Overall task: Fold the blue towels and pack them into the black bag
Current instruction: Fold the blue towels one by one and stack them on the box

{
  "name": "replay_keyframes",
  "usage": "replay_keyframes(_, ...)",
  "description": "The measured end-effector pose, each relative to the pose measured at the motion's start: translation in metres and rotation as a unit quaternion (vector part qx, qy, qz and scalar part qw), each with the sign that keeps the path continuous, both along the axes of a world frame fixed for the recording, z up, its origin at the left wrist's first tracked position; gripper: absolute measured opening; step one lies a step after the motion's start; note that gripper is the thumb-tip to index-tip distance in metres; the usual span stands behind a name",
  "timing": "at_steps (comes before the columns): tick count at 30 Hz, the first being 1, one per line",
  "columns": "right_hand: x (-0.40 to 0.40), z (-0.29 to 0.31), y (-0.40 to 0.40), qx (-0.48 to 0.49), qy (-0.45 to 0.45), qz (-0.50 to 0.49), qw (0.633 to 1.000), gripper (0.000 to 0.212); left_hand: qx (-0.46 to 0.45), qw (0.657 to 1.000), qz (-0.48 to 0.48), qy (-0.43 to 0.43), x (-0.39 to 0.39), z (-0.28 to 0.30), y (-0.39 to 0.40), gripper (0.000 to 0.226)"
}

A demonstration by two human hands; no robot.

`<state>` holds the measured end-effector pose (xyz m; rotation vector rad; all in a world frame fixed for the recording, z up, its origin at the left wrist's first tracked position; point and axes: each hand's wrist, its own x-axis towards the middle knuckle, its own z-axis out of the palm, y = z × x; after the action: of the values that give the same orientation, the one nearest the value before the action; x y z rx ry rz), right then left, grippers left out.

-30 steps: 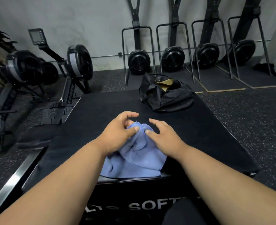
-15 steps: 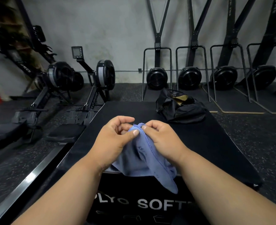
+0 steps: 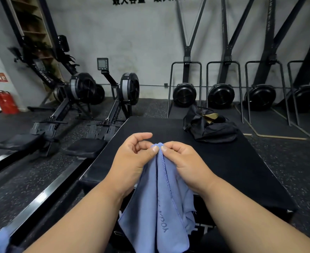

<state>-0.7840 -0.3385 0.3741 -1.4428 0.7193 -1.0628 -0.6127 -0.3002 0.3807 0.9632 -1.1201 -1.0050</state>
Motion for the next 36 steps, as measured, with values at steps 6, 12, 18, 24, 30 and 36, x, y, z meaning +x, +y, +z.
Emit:
replay_keyframes(6, 0.001, -0.004, 0.007, -0.01, 0.029, 0.008, 0.999, 0.021, 0.0, 1.0, -0.008, -0.011, 0.006, -0.001, 0.006, 0.035)
replay_keyframes(12, 0.005, -0.003, 0.012, 0.009, 0.028, 0.023, 0.999, 0.023, -0.013, 1.0, -0.021, -0.003, 0.011, 0.005, 0.011, 0.039)
replay_keyframes(18, 0.009, -0.002, 0.018, 0.026, 0.025, 0.027, 0.999, 0.023, -0.007, 0.999, -0.025, 0.025, 0.012, 0.002, 0.014, 0.042)
replay_keyframes(24, 0.006, -0.003, 0.021, 0.013, 0.044, 0.029, 0.999, 0.025, 0.012, 1.0, -0.014, -0.003, 0.014, -0.002, 0.012, 0.041)
replay_keyframes(30, 0.003, -0.006, 0.019, -0.006, 0.051, 0.02, 0.998, 0.022, 0.052, 0.995, -0.069, -0.054, 0.021, 0.002, 0.012, 0.047)
replay_keyframes(36, 0.008, -0.008, 0.021, -0.065, 0.1, -0.012, 0.993, 0.017, 0.017, 0.998, -0.022, -0.051, 0.027, -0.002, 0.009, 0.042)
